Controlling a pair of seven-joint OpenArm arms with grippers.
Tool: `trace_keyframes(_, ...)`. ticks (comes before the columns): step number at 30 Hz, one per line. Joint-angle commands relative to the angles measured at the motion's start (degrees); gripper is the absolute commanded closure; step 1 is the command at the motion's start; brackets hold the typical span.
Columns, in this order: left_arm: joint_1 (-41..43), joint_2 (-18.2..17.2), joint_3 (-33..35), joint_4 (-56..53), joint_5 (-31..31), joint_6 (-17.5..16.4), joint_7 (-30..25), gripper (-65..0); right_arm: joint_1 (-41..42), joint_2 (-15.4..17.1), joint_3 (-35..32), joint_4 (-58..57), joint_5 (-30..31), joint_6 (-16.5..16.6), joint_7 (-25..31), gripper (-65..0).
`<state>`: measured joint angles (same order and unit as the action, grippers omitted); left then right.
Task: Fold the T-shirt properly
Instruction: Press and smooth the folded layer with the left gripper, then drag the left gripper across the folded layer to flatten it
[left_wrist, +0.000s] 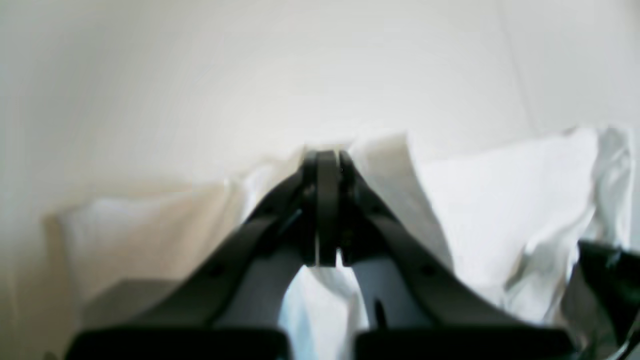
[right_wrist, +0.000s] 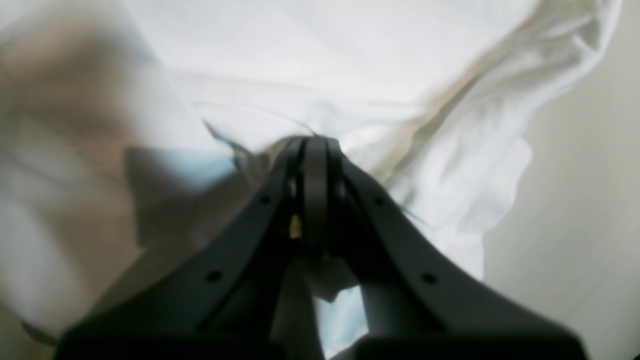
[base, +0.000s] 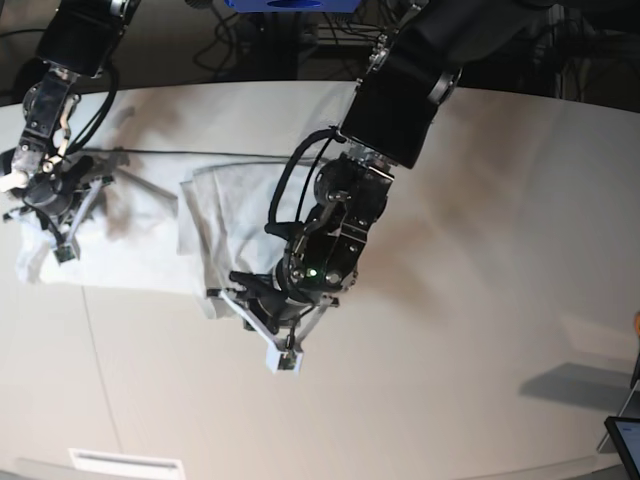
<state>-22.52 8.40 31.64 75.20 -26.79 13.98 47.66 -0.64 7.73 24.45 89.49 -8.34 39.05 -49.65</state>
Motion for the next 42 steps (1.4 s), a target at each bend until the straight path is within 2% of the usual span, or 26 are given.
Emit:
trace_keyframes(1,-1.34,0.6,0.05,0.8,0.28,0.4,-1.37,0.0,0.34,0.32,-0.32,0.4,0.73,0.95,-0.51,-1.0)
trace_keyframes(9,-4.25,0.6,0.58,-5.62,0.02,0.57,-1.55,0.0,0.42,0.32,-0.32,0.4,0.65,0.95,-0.51,-1.0)
trace_keyframes(14,-4.07,0.6,0.67,-6.06,-0.07,0.48,-4.19,0.0,0.51,0.32,-0.32,0.4,0.65,0.95,-0.51,-1.0)
trace_keyframes(17,-4.33,0.6,3.75,-6.5,-0.07,0.4,-4.19,0.0,0.51,0.14,-0.32,0.4,0.65,0.95,-0.51,-1.0)
trace_keyframes(18,-4.42,0.6,4.89,-7.11,-0.07,-0.22,-4.19,0.0,0.51,0.14,-0.32,0.4,0.65,0.95,-0.51,-1.0)
trace_keyframes(21,-5.21,0.6,7.7,-9.75,-0.95,-5.32,-4.27,0.0,0.51,0.05,-0.32,0.4,0.65,0.95,-0.42,-1.0)
trace_keyframes(24,-5.48,0.6,7.7,-12.74,-7.63,-8.31,-5.07,0.0,0.51,0.05,-0.32,0.4,0.65,0.95,-0.42,-1.0)
trace_keyframes(28,-6.36,0.6,8.32,-15.46,-15.02,-10.59,-9.72,0.0,0.51,0.32,-0.32,0.4,0.65,0.95,-0.42,-1.0)
trace_keyframes(33,-6.97,0.6,8.05,-15.29,-15.54,-10.77,-9.99,0.0,0.51,0.32,-0.32,0.48,0.65,0.95,-0.42,-1.0)
trace_keyframes(39,-5.83,0.6,8.14,-3.24,-15.98,-10.68,-9.29,0.0,0.51,0.41,-0.4,0.48,0.65,0.95,-0.42,-1.0)
trace_keyframes(42,-3.1,0.6,7.79,5.2,-15.98,-10.59,-4.45,0.0,0.51,0.41,-0.4,0.48,0.65,0.95,-0.42,-1.0)
